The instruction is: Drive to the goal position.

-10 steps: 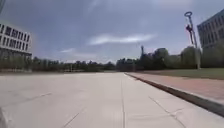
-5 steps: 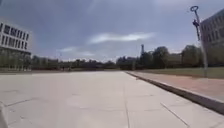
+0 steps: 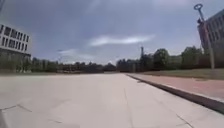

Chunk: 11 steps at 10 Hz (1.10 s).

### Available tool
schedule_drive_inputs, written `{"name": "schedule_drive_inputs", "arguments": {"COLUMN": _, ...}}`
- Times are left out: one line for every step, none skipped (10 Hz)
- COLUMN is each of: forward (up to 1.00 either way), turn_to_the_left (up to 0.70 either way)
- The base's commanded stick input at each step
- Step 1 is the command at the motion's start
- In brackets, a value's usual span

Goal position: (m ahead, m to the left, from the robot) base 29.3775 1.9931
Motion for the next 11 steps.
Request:
{"name": "schedule_drive_inputs", "arguments": {"forward": 1.0, "turn_to_the_left": 0.0}}
{"name": "schedule_drive_inputs", "arguments": {"forward": 1.0, "turn_to_the_left": 0.0}}
{"name": "schedule_drive_inputs", "arguments": {"forward": 1.0, "turn_to_the_left": 0.0}}
{"name": "schedule_drive_inputs", "arguments": {"forward": 1.0, "turn_to_the_left": 0.0}}
{"name": "schedule_drive_inputs", "arguments": {"forward": 1.0, "turn_to_the_left": 0.0}}
{"name": "schedule_drive_inputs", "arguments": {"forward": 1.0, "turn_to_the_left": 0.0}}
{"name": "schedule_drive_inputs", "arguments": {"forward": 1.0, "turn_to_the_left": 0.0}}
{"name": "schedule_drive_inputs", "arguments": {"forward": 1.0, "turn_to_the_left": 0.0}}
{"name": "schedule_drive_inputs", "arguments": {"forward": 1.0, "turn_to_the_left": 0.0}}
{"name": "schedule_drive_inputs", "arguments": {"forward": 1.0, "turn_to_the_left": 0.0}}
{"name": "schedule_drive_inputs", "arguments": {"forward": 1.0, "turn_to_the_left": 0.0}}
